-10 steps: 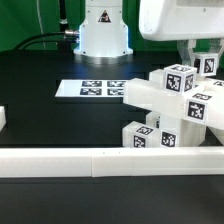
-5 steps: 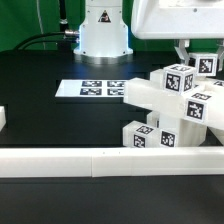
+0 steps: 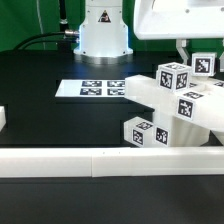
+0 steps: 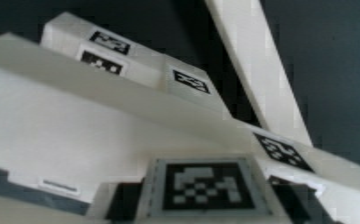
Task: Assemble chair
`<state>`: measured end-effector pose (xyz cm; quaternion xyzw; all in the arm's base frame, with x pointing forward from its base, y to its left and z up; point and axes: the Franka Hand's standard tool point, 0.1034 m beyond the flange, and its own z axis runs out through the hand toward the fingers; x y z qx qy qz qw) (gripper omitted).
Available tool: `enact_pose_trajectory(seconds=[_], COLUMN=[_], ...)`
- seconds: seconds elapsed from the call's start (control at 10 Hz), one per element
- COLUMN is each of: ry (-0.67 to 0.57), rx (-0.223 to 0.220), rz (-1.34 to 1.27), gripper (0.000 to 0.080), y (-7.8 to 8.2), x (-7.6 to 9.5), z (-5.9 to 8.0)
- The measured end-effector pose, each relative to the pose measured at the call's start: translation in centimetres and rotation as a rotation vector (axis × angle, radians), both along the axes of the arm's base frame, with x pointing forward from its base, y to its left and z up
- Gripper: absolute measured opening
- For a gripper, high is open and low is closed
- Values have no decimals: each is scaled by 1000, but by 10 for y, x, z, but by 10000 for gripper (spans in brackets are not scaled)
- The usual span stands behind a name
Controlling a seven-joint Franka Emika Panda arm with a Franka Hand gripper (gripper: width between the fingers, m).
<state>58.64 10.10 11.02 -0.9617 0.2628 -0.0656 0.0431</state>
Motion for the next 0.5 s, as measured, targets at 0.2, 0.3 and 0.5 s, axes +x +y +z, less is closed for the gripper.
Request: enact_pose_trajectory(seconds=[0.2, 0.3, 0.5], ry=[1, 6, 12], rx=[8, 1, -23], rz=[-24, 9, 145], gripper=[267, 356, 599], y=[1, 2, 6], x=[0, -1, 4], z=[0, 0, 5])
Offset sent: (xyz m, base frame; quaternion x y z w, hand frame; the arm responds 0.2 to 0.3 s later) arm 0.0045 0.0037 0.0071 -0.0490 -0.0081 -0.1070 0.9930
